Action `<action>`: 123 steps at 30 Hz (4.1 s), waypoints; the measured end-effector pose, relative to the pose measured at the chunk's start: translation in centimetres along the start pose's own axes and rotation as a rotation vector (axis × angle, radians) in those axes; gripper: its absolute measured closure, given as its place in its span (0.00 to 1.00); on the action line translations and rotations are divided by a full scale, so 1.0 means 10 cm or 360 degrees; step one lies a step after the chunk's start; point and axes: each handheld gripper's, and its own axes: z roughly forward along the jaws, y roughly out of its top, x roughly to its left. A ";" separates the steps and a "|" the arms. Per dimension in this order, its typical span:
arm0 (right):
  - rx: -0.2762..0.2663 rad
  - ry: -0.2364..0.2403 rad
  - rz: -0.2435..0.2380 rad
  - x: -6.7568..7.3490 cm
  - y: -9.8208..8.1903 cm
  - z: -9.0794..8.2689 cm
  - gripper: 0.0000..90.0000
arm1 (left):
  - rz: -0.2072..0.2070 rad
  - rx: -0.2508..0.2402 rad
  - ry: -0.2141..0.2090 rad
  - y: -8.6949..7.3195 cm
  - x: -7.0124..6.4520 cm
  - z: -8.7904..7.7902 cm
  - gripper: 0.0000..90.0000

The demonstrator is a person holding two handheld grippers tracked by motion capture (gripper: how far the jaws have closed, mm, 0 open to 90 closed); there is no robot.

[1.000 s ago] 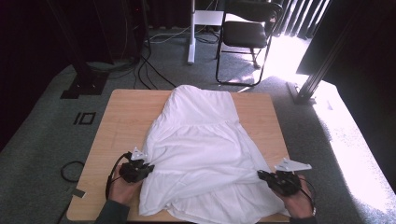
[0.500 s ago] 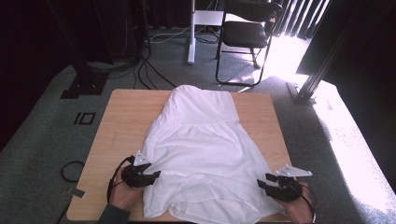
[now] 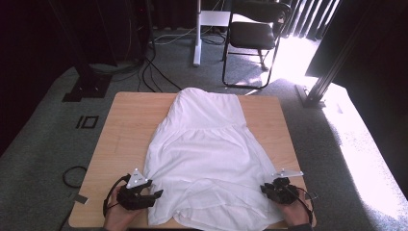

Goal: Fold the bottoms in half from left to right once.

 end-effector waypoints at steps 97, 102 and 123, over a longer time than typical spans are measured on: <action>-0.0156 -0.0246 0.0082 -0.64 1.65 1.15 0.56 | -0.0335 -0.0027 0.0195 1.10 1.31 1.30 0.48; -0.0159 -0.0201 0.0092 -0.60 1.58 1.17 0.91 | -0.0289 0.0008 0.0176 1.04 1.23 1.32 0.90; -0.0143 -0.0017 0.0127 -0.07 0.40 0.41 0.96 | -0.0192 0.0045 0.0069 0.07 0.52 0.47 0.91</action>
